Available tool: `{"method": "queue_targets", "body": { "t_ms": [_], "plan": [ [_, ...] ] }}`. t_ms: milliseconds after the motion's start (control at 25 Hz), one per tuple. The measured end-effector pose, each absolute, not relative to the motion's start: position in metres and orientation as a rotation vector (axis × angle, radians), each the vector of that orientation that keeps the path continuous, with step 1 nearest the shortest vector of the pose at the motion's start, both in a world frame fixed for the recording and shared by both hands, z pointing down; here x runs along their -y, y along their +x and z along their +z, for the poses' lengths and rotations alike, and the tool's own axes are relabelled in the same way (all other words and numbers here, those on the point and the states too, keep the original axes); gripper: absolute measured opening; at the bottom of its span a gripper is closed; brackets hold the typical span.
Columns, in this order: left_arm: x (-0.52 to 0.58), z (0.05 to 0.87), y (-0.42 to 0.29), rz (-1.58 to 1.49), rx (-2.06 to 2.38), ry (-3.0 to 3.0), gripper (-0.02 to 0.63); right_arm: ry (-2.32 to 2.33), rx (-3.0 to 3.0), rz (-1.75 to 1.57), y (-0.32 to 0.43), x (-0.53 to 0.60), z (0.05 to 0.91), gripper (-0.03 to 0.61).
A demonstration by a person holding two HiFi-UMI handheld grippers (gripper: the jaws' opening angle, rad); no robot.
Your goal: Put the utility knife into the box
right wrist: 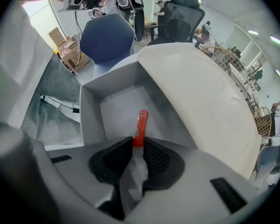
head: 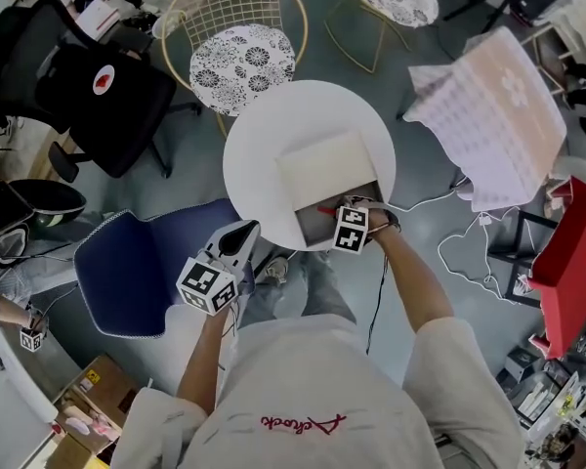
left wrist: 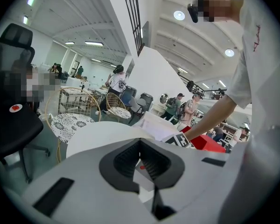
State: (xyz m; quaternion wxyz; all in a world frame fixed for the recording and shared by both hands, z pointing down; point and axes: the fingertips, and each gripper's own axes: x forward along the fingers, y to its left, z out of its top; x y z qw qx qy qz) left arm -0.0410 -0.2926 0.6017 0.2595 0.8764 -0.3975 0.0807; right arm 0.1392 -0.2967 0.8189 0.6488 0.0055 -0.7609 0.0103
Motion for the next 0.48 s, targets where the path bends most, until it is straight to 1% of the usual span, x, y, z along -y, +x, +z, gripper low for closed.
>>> {"method": "queue_targets", "body": {
  "t_ms": [400,480],
  "plan": [
    [0.296,0.6011,-0.0397,0.222,1.066,2.377,0.011,0.01,1.741,0.037,0.1371,0.2969,0.82,0.086],
    [0.2954,0.6005,-0.0385,0.225,1.06,2.378,0.011,-0.004,1.744,0.047,0.1372,0.2941,0.8181,0.13]
  ]
}}
